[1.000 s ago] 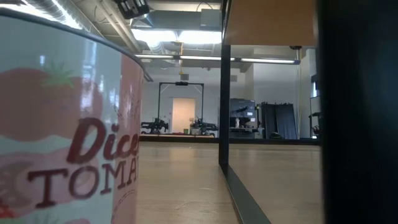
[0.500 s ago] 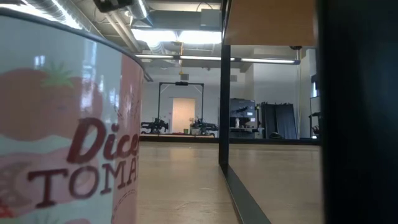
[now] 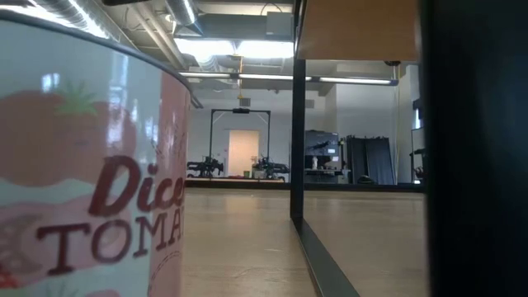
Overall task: Pick and place cans onto a shelf
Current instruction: Put the canned diced tomato on the shelf
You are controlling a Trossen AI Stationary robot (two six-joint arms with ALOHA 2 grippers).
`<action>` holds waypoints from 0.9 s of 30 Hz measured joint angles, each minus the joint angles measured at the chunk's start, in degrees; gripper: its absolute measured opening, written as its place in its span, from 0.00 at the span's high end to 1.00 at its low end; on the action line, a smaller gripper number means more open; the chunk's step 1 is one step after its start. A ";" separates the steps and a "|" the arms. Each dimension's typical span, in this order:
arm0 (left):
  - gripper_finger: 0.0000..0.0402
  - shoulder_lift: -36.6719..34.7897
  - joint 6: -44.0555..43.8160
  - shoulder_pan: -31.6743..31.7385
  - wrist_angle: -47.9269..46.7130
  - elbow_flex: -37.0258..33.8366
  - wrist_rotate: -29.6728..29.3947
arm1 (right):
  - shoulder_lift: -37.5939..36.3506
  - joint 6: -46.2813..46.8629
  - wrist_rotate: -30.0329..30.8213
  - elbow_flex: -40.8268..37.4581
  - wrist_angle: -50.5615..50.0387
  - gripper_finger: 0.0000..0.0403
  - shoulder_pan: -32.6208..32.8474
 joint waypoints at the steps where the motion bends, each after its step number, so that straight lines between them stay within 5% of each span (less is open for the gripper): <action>1: 0.90 0.35 -0.44 0.00 0.03 0.04 0.03 | 0.00 0.00 0.00 0.00 0.00 0.98 0.00; 8: 0.81 2.87 -3.77 -0.64 3.18 -0.02 0.14 | 0.03 -0.08 0.00 0.00 0.00 0.98 0.00; 16: 0.82 10.72 1.91 -6.81 11.31 -0.03 -6.23 | 0.03 -0.14 0.00 0.00 0.00 0.98 0.00; 27: 0.82 17.83 -13.54 -11.28 21.17 0.04 -20.56 | 0.05 -0.24 0.02 0.00 0.00 0.98 0.00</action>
